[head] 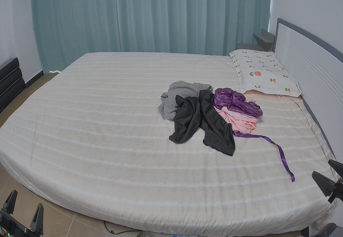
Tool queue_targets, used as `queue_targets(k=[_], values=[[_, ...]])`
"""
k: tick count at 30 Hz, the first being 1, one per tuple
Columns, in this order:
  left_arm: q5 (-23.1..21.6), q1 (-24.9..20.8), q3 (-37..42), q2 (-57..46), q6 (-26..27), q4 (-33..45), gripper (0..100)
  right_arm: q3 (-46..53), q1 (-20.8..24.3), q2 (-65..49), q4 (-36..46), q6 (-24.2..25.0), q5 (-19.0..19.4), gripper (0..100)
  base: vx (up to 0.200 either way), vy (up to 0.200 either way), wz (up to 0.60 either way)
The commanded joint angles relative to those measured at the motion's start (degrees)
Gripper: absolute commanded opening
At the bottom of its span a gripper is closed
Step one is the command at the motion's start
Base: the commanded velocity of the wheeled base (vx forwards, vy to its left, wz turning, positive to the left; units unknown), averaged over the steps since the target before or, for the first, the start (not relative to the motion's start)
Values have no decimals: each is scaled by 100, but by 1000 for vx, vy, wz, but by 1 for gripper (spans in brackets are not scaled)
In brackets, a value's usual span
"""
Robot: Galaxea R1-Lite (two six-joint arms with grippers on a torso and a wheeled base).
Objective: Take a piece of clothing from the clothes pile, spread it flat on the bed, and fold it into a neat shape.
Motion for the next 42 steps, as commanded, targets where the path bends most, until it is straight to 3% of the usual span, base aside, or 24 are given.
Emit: queue_targets(k=[1,3,9,13,17,27,42], values=[[2,2,101,-93,-1,0,100,-224,397,4058,-1807,489,367,100,0,0,0],[2,2,101,-93,-1,0,100,-497,405,5412,-2686,498,323,100,0,0,0],[2,2,101,-93,-1,0,100,-1261,405,7284,-3732,533,217,100,0,0,0],[11,2,101,-93,-1,0,100,-2298,555,8717,-4224,1104,-161,100,0,0,0],[2,2,101,-93,-1,0,100,-3037,669,9428,-4163,1465,-222,100,0,0,0],[2,2,101,-93,-1,0,100,-4592,652,10624,-3670,1570,-521,100,0,0,0],[11,2,101,-93,-1,0,100,-6491,572,11362,-2291,2124,-424,100,0,0,0]])
